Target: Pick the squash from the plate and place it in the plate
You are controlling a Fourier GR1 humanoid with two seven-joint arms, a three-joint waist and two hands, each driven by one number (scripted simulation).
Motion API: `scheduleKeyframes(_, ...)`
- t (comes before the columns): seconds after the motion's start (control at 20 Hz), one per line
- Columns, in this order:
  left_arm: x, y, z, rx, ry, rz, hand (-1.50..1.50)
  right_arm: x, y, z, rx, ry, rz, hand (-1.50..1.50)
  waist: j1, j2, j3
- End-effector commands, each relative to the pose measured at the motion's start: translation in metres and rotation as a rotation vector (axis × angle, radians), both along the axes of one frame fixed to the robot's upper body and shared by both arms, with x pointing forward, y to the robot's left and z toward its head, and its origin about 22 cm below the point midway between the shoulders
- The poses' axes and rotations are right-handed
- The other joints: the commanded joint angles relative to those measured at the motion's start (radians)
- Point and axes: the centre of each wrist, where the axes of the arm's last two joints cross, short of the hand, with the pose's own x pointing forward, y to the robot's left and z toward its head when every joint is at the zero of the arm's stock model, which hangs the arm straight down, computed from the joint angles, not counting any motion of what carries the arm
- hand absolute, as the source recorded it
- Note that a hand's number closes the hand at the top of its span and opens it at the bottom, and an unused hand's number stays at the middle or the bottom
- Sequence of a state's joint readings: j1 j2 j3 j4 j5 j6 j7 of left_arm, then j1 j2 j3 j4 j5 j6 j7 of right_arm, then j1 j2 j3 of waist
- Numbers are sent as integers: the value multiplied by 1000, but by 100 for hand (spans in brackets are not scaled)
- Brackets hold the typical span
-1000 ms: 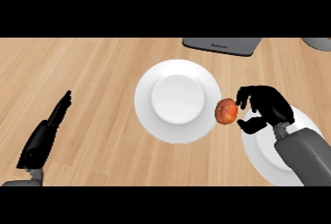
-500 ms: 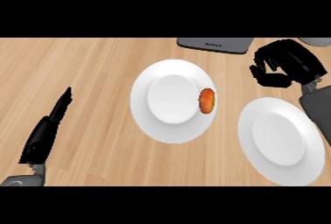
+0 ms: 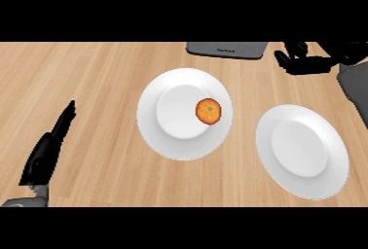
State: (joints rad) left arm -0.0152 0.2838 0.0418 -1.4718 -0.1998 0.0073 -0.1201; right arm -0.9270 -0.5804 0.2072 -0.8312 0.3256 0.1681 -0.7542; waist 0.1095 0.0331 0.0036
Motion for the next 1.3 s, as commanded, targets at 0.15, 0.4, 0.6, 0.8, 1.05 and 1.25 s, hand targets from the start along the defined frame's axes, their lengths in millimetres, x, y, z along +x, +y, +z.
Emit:
scheduleKeyframes(0.15,-14,-4,-5,-8,10,53,0,28,56,-1,37,34,251,150,-51,-20,-3)
scheduleKeyframes(0.4,-10,25,-10,1,25,67,0,32,138,0,48,118,302,150,-79,-26,-4)
scheduleKeyframes(0.6,-10,10,-6,16,21,77,0,36,162,-7,-6,173,312,150,-71,-23,-4)
scheduleKeyframes(0.8,-29,29,-6,10,30,80,0,17,218,-13,-87,224,344,150,-94,-36,-4)
scheduleKeyframes(1.05,-18,20,7,8,41,61,0,6,252,-42,-182,242,337,150,-85,-29,-4)
scheduleKeyframes(1.25,-10,22,11,17,28,76,0,-4,250,-77,-203,271,349,150,-82,-28,-4)
